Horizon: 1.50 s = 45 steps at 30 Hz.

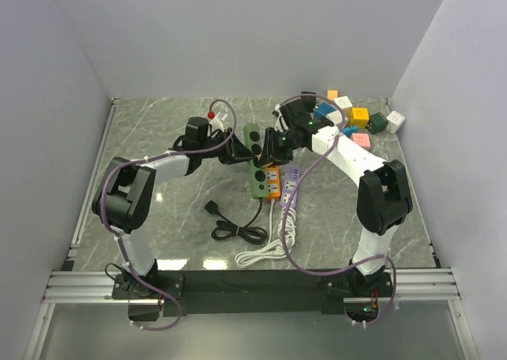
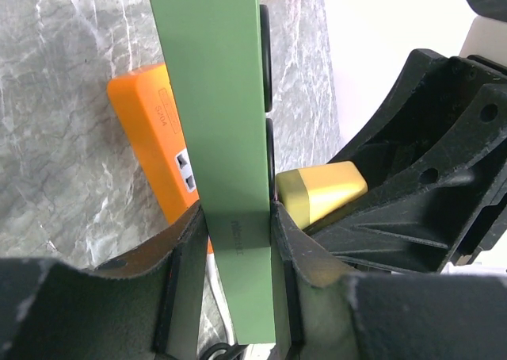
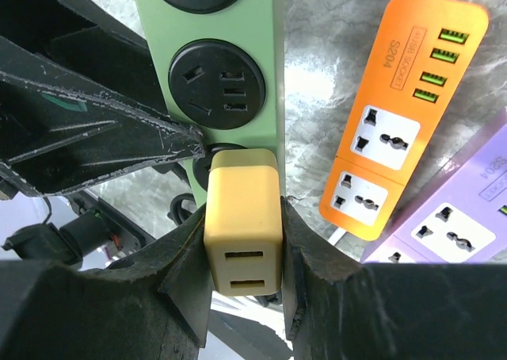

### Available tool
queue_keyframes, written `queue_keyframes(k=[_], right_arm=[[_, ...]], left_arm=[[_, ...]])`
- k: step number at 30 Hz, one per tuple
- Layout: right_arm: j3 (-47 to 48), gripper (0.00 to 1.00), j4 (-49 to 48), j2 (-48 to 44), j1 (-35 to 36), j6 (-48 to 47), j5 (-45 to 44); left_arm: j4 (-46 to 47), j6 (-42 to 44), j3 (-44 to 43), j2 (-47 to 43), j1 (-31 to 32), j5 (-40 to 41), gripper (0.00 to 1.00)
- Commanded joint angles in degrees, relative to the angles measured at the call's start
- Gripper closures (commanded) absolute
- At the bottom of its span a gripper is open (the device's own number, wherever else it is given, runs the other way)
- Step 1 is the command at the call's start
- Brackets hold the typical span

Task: Pull the plug off the socket

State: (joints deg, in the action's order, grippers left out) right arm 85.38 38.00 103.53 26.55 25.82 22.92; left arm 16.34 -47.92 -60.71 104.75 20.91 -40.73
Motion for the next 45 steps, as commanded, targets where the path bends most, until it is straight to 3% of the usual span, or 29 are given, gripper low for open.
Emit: queue_keyframes(k=[1,9,15,19,22,29,36,41,43,45], right_arm=[[5.9,1.00,5.3,-4.9,-4.8,-3.0,-7.7],[7.6,1.00,7.8,-5.0,2.3,-5.0,-16.7],[3.3,1.00,5.2,-6.8,3.1,-6.0,-11.9],[-1.6,1.00,-0.4,-11.5,-3.6,-5.3,2.3],[-2.0,1.00,-1.2,-13.4,-7.0,-5.8,7.8],[1.5,1.00,3.3,-13.0,-11.3,-6.8,-0.7],[1.2,1.00,-3.2,-7.4,-18.5,6.1,-10.9],[5.2,1.00,-13.2,1.2,-27.9,14.9,-5.7],[9.6,1.00,-15.5,6.0,-29.8,18.6,-6.0],[12.9,1.00,-16.9,10.2,-30.8,21.5,-6.7]], left_arm=[[-13.4,8.8,2.4,2.3,-4.1,8.5,1.00],[-13.3,8.0,0.4,3.3,-4.1,7.6,0.99],[-13.7,8.0,-0.3,3.6,-4.1,7.2,0.99],[-13.8,8.5,0.8,3.6,-4.1,7.6,0.99],[-13.1,8.5,2.1,3.7,-4.2,7.4,1.00],[-12.4,8.3,3.0,3.6,-4.3,7.2,1.00],[-10.2,7.4,2.8,4.1,-4.3,3.9,1.00],[-8.6,5.9,4.1,3.4,-4.2,2.1,0.99],[-8.9,5.6,4.3,2.4,-4.2,2.0,0.96],[-9.6,5.6,4.5,1.1,-4.0,2.1,0.78]])
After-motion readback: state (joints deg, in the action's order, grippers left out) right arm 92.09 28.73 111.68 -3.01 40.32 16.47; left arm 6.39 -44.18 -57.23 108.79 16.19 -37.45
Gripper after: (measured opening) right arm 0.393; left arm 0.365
